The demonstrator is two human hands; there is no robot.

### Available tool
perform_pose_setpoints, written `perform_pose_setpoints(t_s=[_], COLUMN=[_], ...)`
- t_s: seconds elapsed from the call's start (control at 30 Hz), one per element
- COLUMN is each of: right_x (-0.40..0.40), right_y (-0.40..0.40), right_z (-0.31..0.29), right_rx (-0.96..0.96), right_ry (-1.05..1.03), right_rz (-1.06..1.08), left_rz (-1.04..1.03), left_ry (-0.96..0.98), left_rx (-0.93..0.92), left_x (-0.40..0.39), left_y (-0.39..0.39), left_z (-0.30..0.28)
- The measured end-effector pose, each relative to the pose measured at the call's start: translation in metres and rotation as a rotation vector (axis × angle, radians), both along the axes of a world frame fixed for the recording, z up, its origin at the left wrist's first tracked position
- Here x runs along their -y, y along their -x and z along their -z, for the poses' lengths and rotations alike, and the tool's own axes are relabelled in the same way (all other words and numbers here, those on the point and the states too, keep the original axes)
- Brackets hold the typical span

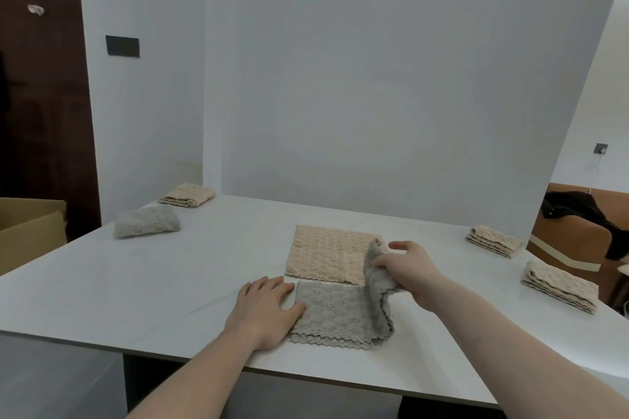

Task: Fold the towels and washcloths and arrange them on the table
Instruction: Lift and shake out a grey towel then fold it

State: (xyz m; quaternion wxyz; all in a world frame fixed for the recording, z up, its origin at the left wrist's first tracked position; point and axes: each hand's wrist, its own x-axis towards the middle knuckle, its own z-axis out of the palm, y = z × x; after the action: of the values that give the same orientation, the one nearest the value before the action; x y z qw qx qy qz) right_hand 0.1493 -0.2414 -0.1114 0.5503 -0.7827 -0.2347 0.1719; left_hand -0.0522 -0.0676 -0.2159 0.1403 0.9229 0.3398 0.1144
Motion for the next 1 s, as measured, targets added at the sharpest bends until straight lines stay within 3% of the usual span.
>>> perform_pose_setpoints(t_s=[0.43, 0.5, 0.57, 0.63, 0.77, 1.0], right_x=[-0.041, -0.035, -0.025, -0.010, 0.015, 0.011], right_y=[0.064, 0.062, 0.056, 0.047, 0.036, 0.035], right_z=[0.018, 0.023, 0.032, 0.048, 0.091, 0.105], right_rx=[-0.072, 0.076, 0.385, 0.560, 0.554, 0.700], right_ry=[-0.035, -0.032, 0.028, 0.060, 0.103, 0.306], right_rz=[-0.325, -0.326, -0.257, -0.204, -0.194, -0.265], left_rz=[0.008, 0.016, 0.020, 0.017, 0.013, 0.026], left_ry=[-0.003, 0.012, 0.028, 0.065, 0.192, 0.211], left_rx=[0.022, 0.042, 0.088, 0.174, 0.339, 0.399], left_x=[-0.001, -0.001, -0.003, -0.005, -0.005, 0.000], left_y=[0.000, 0.000, 0.000, 0.002, 0.006, 0.008], left_z=[0.000, 0.000, 0.000, -0.001, -0.002, -0.001])
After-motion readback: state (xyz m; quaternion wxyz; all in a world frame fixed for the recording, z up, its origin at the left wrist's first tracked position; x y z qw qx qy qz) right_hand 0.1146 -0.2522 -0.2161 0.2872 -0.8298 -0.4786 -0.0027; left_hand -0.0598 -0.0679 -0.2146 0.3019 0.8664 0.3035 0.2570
